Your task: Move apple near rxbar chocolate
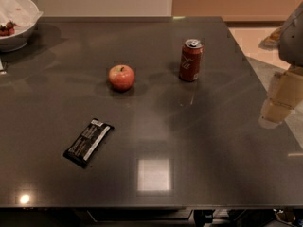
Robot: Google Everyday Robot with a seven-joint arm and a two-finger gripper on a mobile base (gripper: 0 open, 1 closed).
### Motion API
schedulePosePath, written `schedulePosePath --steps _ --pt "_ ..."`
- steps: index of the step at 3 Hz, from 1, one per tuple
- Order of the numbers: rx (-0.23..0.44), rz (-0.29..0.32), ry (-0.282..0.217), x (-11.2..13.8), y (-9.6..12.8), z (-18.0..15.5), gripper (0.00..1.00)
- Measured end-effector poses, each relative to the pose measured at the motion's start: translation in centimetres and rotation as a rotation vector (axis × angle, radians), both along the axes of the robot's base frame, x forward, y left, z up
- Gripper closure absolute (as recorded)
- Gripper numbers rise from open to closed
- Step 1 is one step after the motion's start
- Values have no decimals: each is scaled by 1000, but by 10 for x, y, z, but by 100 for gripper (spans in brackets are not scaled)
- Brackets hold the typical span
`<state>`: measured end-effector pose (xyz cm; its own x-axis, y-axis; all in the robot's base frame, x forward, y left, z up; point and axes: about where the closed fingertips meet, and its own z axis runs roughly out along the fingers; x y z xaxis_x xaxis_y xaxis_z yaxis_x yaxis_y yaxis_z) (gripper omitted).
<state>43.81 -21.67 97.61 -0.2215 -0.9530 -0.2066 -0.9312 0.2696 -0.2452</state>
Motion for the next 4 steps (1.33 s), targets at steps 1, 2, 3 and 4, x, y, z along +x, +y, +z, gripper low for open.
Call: schedulePosePath --steps 1,2,3,4 --pt "6 1 -10 3 3 2 0" --pt "38 35 -30 24 23 5 0" --pt "77 72 -38 48 49 1 0" --pt "115 106 -51 73 77 -1 0"
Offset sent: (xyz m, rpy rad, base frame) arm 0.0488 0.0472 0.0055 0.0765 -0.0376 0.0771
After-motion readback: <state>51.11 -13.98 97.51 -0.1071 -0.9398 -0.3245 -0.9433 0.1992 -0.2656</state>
